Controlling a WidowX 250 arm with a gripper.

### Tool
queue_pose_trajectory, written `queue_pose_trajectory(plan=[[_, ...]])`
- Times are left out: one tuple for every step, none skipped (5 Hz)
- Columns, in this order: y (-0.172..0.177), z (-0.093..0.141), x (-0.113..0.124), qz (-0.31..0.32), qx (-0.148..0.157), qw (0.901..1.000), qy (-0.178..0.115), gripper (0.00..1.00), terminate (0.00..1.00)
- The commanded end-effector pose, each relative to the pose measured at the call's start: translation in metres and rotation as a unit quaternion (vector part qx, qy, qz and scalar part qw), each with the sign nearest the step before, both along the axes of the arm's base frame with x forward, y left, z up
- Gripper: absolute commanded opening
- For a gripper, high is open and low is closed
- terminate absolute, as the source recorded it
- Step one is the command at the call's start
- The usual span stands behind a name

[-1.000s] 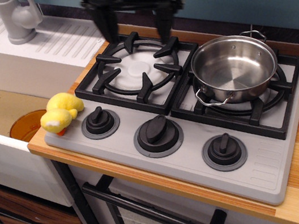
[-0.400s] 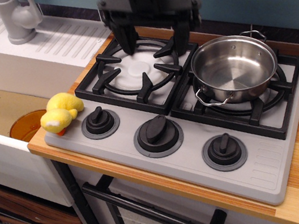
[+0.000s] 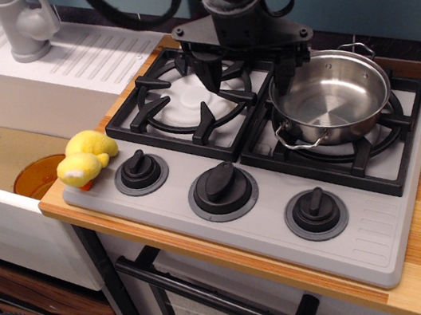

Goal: Put pot or pan on stove and put stuffedduck in pot or pan

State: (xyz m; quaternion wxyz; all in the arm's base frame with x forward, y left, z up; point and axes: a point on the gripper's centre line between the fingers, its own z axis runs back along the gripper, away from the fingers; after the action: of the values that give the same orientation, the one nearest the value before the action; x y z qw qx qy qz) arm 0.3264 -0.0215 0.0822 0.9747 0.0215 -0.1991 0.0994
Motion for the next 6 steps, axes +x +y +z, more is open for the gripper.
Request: queue_pose_trajectory(plan=[[-0.009, -0.002, 0.012, 0.005, -0.006, 0.9993, -0.036, 1.00, 0.00], [-0.010, -0.009, 0.016, 0.002, -0.008, 0.9989, -0.046, 1.00, 0.00], [-0.009, -0.016, 0.019, -0.005, -0.012, 0.9987, -0.050, 1.00, 0.00], [-0.008, -0.024, 0.020, -0.011, -0.018, 0.9981, -0.057, 1.00, 0.00], [-0.007, -0.028, 0.016, -0.010, -0.034, 0.9980, -0.053, 0.00, 0.00], [-0.007, -0.024, 0.011, -0.006, -0.050, 0.9979, -0.041, 0.00, 0.00]])
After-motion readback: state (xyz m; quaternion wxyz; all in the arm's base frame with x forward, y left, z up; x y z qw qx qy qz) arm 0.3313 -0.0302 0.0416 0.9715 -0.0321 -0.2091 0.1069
